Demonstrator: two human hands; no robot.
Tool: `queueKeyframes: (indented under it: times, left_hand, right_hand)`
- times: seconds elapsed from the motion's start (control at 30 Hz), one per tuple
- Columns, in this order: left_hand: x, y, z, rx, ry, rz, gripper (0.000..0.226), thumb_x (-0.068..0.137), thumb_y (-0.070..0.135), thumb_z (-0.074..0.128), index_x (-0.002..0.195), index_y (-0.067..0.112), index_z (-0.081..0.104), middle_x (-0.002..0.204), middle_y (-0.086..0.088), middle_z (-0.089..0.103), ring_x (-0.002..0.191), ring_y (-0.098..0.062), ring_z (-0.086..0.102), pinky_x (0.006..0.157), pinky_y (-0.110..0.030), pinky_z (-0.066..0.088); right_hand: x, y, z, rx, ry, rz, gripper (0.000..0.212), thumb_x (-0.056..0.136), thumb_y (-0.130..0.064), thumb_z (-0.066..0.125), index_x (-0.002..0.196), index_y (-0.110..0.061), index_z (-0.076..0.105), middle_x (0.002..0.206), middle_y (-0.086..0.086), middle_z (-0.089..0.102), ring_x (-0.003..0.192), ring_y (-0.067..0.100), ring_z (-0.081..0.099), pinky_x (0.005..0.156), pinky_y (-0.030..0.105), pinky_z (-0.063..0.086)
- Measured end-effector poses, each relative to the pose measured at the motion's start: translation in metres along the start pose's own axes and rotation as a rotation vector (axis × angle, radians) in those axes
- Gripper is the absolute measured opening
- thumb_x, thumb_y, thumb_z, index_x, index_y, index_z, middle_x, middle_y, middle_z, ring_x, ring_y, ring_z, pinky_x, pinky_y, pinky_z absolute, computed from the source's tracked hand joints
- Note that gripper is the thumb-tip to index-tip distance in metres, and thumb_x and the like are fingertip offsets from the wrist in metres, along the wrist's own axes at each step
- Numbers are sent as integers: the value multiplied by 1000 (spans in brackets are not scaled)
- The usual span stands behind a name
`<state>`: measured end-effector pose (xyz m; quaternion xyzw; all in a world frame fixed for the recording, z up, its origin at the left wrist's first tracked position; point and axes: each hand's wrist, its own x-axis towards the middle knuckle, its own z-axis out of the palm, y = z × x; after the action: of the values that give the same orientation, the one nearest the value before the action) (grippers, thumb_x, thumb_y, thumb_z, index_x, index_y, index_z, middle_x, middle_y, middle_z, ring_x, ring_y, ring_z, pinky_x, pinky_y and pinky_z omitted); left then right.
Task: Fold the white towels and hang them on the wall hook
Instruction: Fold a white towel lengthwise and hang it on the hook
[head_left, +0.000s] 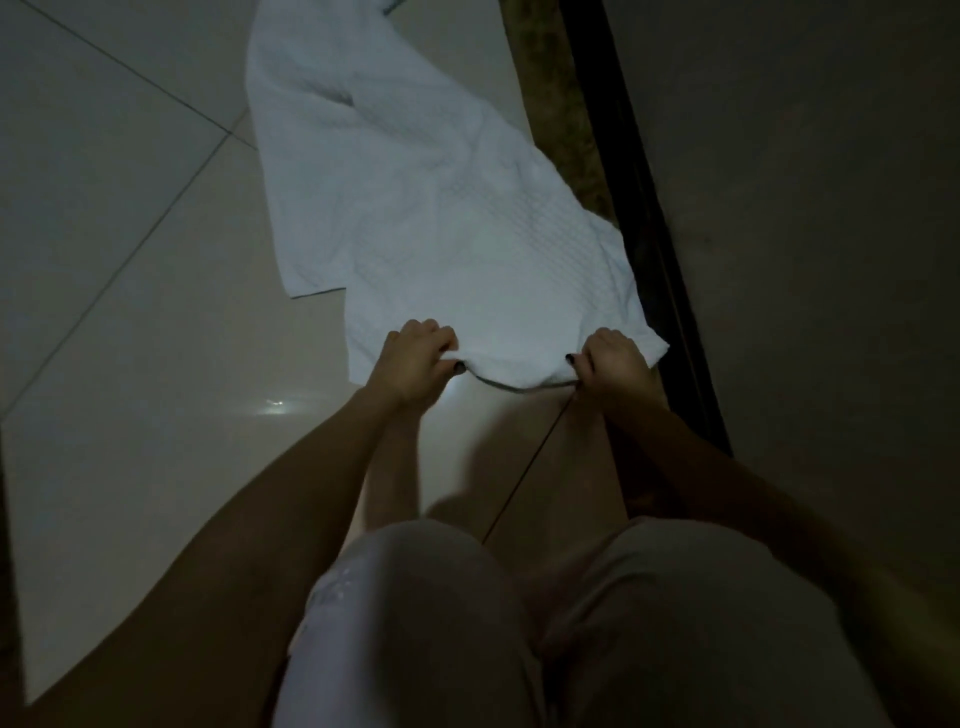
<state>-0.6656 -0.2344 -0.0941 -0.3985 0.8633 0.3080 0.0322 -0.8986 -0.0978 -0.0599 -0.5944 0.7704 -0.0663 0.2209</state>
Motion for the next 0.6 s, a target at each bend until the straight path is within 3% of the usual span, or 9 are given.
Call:
queueKeyframes:
  times: [0.07,0.2,0.33,0.47,0.6]
  left_hand:
    - [-13,18,-37,-156,9,-74,21,89,27,62,89,6,58,89,-12,57,85,-28,51,70,-36,34]
    - [-65,58,-139,-264,58,-112,17,90,22,62,82,8,56,77,-10,60,73,-28,55,64,-39,40]
    - [-122,114,-259,-226,80,-123,23,88,29,66,79,16,49,66,2,52,64,-23,50,56,-34,36]
    - [-170,171,-387,-168,134,-152,25,89,35,62,81,19,45,61,9,44,59,-19,43,50,-31,27]
    - [-217,223,-521,-164,257,-202,21,95,35,53,86,17,45,75,-1,54,67,-22,50,54,-31,32]
  right_hand:
    - [-8,-20,-33,33,-38,43,22,97,-5,51,87,12,60,90,31,60,86,42,58,77,39,32]
    - [-27,-73,-137,125,57,178,28,102,-20,46,90,4,55,88,22,58,79,33,56,67,35,35]
    - [-45,-138,-261,114,102,139,20,102,-19,42,90,-5,51,75,5,51,67,23,53,60,31,36]
    - [-65,-205,-387,76,119,86,24,103,-21,40,94,-3,51,74,11,56,61,22,50,57,31,37]
    - [-88,-281,-518,16,167,-39,26,103,-26,39,95,-4,50,76,16,62,65,32,57,59,39,45]
